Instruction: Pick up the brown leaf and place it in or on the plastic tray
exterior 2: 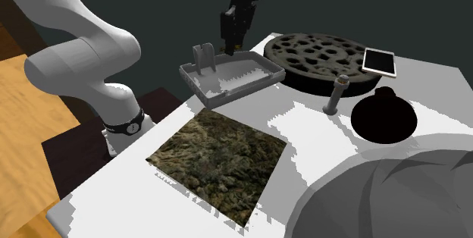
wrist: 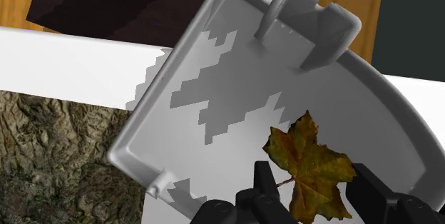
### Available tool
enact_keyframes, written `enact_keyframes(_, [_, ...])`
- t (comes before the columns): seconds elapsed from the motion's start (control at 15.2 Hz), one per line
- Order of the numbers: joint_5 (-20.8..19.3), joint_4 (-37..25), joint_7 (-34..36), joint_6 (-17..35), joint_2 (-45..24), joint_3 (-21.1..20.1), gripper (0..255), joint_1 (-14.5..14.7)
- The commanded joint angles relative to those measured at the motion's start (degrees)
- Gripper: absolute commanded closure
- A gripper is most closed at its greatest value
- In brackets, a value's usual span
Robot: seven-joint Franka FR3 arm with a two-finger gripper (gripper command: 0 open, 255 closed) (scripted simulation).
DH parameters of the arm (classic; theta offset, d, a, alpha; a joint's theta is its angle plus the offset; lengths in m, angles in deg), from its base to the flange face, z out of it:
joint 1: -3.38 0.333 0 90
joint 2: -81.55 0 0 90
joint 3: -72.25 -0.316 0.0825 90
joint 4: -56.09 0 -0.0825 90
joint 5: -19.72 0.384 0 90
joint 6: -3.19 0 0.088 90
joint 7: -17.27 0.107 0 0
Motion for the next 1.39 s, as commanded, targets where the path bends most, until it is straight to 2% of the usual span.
enact_keyframes(0.0, [0.01,0.17,-0.05,0.13,0.06,0.02,255,0.01])
enact_keyframes(0.26, [0.01,0.16,-0.04,0.12,0.05,0.01,255,0.01])
enact_keyframes(0.33, [0.01,0.16,-0.04,0.12,0.05,0.01,0,0.01])
enact_keyframes(0.66, [0.01,0.16,-0.04,0.12,0.05,0.01,0,0.01])
enact_keyframes(0.92, [-1.15,-8.57,0.67,-6.56,-2.04,0.57,0,-0.73])
enact_keyframes(1.32, [-1.15,-8.57,0.67,-6.56,-2.04,0.58,0,-0.73])
